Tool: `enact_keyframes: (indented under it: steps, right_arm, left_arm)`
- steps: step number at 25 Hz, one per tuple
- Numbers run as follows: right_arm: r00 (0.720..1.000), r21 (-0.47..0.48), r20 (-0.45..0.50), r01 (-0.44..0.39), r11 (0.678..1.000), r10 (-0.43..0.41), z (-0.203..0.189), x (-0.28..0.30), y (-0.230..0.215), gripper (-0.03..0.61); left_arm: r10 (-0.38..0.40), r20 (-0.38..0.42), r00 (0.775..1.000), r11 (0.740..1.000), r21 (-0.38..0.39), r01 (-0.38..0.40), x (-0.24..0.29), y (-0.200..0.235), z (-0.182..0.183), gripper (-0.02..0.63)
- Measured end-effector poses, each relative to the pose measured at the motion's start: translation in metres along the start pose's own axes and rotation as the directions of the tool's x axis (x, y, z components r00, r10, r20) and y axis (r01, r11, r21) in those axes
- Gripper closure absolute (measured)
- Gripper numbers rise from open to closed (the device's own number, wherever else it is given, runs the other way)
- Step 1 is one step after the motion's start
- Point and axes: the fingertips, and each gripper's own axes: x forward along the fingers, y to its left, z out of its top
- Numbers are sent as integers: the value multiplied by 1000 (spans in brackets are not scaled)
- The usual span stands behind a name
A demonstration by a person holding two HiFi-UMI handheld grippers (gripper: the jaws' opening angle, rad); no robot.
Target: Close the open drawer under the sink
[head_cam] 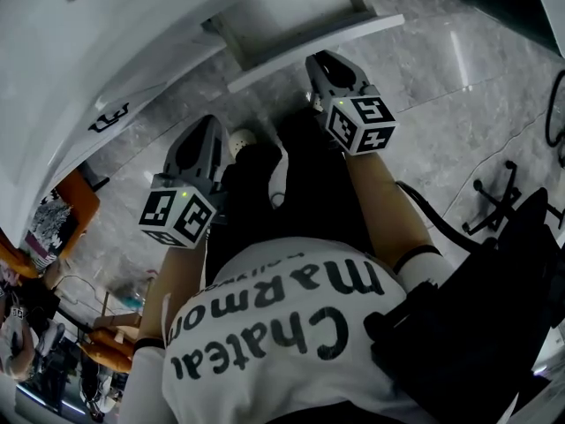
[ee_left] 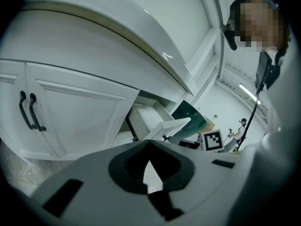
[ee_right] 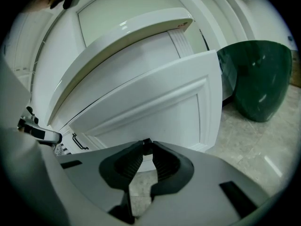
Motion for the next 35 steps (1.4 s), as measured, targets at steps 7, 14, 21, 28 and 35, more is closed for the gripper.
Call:
enact_keyframes:
  steps: [7,14,21,28,35]
  right_arm:
    - [1000,-10,26,-5,1000,5,8,7,0,508]
    - [999,9,46,-5,1000,4,12,12,0,508]
    - [999,-13,50,-15,1000,15,16,15,-1,506]
    - [998,-12,58,-12,1000,13,16,20,1,503]
    - [998,-7,63,-9,1000,10,20,27,1,503]
  left_arm:
    - [-3,20,1000,1000,12,2,9,6,0,606]
    - [-1,43,999,1000,21,0,12,12,3,606]
    - [10,74,997,1000,7,-11,12,15,4,606]
    - [29,84,996,999,-16,-28,9,21,-4,606]
    - [49,100,994,998,-36,-45,8,25,-6,606]
